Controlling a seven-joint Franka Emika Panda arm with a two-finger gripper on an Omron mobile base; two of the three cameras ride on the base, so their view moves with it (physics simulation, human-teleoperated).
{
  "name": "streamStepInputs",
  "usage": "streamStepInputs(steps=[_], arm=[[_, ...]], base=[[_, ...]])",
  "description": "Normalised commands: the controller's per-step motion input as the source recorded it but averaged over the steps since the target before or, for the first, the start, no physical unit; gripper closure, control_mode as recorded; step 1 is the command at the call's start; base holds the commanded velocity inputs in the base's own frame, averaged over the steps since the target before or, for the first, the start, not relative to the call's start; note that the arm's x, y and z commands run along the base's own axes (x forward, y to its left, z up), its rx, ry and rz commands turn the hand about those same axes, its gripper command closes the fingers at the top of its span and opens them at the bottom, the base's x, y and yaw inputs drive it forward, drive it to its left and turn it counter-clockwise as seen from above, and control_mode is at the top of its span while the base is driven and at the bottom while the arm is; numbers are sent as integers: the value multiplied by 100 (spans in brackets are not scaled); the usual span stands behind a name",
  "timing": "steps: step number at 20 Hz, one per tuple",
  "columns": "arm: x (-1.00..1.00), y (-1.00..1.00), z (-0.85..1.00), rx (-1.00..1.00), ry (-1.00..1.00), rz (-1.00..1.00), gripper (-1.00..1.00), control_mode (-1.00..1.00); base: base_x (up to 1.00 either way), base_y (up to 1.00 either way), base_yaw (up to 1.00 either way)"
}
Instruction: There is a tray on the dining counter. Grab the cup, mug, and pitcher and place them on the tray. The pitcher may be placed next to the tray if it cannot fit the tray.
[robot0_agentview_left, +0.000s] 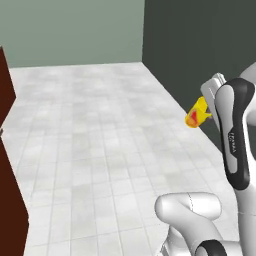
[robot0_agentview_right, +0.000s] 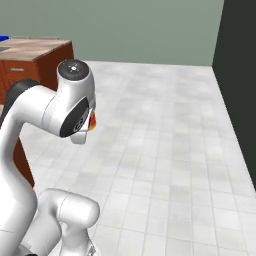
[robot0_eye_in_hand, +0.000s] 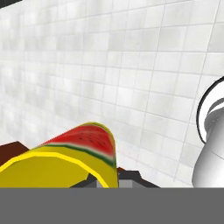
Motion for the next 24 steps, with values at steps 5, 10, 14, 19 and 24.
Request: streamStepInputs(steps=[5, 10, 14, 19, 24], arm=[[0, 0, 0, 0, 0, 0, 100, 100], [0, 0, 0, 0, 0, 0, 100, 100], [0, 0, 0, 0, 0, 0, 100, 100], [0, 0, 0, 0, 0, 0, 100, 100], [0, 0, 0, 0, 0, 0, 100, 100]], base=[[100, -3, 4], [100, -8, 4], [100, -15, 4], [100, -15, 4], [100, -17, 5]])
